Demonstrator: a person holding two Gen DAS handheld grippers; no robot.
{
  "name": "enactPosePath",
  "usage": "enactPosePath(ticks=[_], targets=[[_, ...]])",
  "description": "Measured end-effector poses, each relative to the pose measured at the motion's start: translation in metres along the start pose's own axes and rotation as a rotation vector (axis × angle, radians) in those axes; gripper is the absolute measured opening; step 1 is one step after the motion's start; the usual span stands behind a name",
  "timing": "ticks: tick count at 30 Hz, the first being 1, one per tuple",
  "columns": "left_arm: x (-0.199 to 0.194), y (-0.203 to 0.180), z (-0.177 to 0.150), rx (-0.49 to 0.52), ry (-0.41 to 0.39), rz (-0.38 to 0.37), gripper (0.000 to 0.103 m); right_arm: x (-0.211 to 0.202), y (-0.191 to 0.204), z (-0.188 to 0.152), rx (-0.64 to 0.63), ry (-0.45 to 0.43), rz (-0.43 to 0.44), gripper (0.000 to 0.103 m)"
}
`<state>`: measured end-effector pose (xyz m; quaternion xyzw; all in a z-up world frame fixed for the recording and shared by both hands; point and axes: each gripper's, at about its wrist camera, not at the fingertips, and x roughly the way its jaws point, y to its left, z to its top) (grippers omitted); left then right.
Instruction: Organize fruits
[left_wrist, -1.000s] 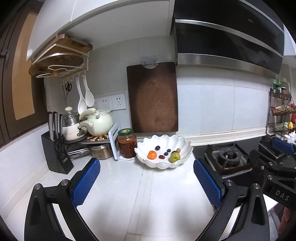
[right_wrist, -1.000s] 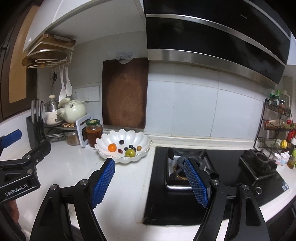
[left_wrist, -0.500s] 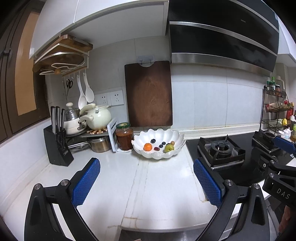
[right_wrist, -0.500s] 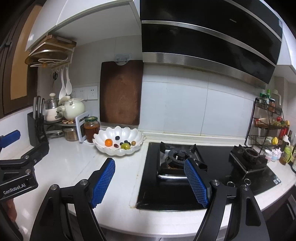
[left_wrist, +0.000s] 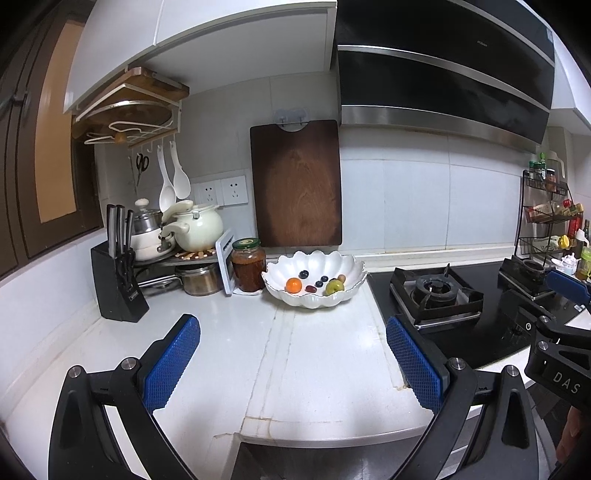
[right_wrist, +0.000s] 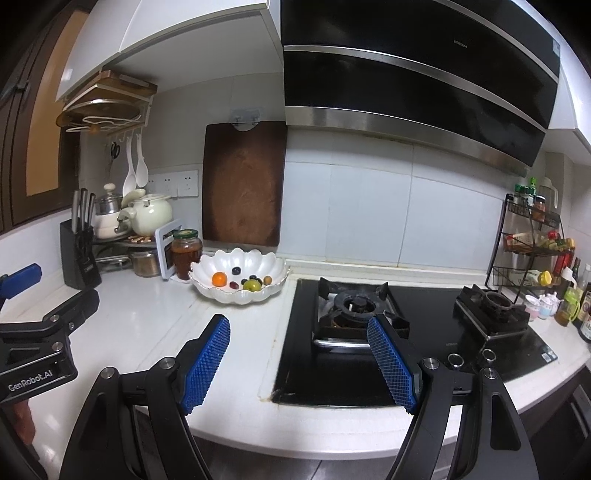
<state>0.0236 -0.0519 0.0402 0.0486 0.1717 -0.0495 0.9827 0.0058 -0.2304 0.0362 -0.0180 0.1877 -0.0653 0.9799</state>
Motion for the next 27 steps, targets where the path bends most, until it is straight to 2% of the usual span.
enactPosePath(ticks=[27], targets=[[0.0002, 0.0048, -0.0023, 0.004, -0.004, 0.000, 0.103, -0.0009, 0.0064, -0.0015, 0.006, 0.015, -0.011, 0.078]])
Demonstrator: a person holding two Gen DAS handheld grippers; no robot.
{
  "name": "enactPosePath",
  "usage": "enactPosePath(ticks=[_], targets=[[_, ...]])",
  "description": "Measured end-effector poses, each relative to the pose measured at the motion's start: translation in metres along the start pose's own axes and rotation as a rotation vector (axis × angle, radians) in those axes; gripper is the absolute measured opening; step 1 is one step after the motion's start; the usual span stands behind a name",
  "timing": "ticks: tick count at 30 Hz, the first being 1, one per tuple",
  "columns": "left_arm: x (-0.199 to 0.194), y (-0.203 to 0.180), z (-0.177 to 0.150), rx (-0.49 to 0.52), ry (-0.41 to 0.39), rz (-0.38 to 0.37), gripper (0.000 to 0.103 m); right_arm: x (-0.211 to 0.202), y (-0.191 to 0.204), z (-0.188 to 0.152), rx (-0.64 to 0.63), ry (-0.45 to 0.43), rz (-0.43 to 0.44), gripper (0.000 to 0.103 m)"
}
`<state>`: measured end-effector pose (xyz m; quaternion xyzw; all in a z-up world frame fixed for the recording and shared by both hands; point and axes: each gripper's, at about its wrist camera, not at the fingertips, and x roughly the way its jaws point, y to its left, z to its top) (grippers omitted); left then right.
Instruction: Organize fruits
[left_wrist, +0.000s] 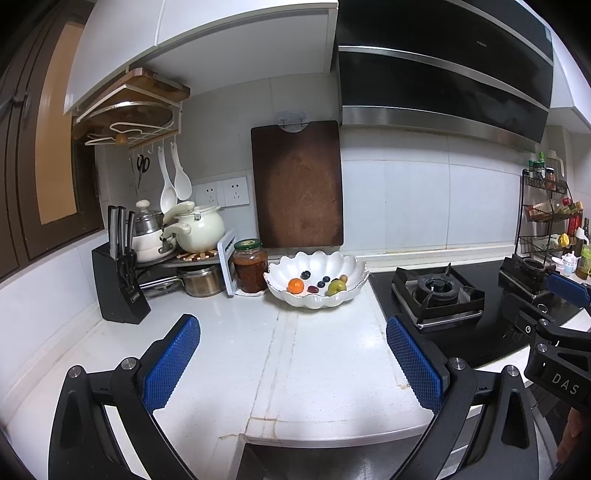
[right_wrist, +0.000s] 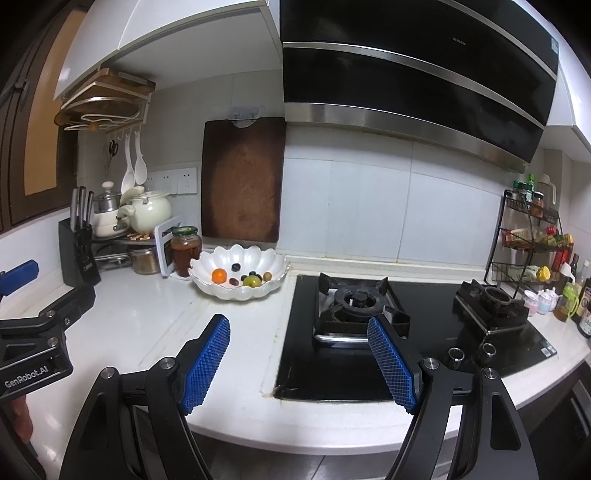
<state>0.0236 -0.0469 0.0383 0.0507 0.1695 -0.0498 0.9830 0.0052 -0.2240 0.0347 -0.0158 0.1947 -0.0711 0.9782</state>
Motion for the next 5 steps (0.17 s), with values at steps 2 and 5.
enactPosePath(ticks=[2, 5], targets=[[0.0014, 0.0007, 0.0006, 0.001, 0.000, 0.002, 0.103, 0.0003, 0.0002, 0.0000, 0.000, 0.001, -0.001, 0.078], [0.0027, 0.0004, 0.0007, 0.001, 0.003, 0.002, 0.103, 0.0005, 0.0000, -0.0003, 0.000, 0.001, 0.000, 0.078]])
